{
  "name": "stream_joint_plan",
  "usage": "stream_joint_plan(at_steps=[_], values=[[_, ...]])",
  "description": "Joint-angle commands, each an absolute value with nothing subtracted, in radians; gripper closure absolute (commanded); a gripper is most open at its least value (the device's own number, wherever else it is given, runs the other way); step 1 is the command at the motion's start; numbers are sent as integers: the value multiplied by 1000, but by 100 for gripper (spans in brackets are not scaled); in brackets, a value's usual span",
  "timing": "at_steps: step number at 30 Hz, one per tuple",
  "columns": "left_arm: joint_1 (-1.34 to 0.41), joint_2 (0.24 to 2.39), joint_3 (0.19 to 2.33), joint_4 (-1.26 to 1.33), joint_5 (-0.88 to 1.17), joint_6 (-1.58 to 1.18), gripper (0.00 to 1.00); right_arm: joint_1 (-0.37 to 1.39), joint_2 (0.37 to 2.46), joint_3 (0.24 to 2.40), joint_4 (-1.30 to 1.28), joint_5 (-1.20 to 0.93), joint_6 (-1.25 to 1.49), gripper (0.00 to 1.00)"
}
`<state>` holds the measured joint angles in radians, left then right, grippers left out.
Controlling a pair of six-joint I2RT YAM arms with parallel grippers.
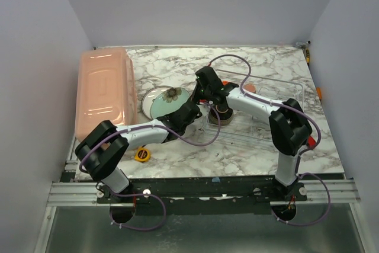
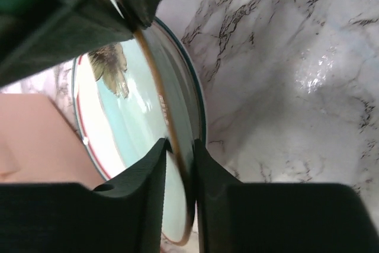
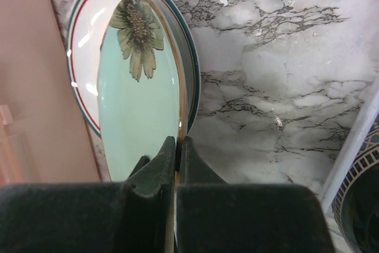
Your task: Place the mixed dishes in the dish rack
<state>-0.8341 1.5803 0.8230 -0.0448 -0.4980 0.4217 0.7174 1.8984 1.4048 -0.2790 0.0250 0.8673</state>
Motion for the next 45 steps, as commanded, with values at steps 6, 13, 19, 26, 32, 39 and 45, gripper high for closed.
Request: stream_joint_plan(at_steps=[6,13,19,26,32,39,45], values=[[-866,1513,867,-81,-556,434,100,728,1763,1412,-279,-22,761,90],[-874,1401,874,-111,-537,417,100,718,1682,1475,-382,-5,653,49],[-891,1297,872,-120,-519,408,100,716,1527,1451,-349,69,606,24],[-897,1182,869,-120,-496,387,100,716,1329,1406,-354,116,556,23],[-896,1066,832,-76,-475,381,100,715,1110,1292,-409,190,533,23],[-895,898,790,-19,-393,348,100,716,897,1199,-498,315,498,23],[-893,785,826,-78,-124,290,100,715,773,1195,-522,362,415,21]])
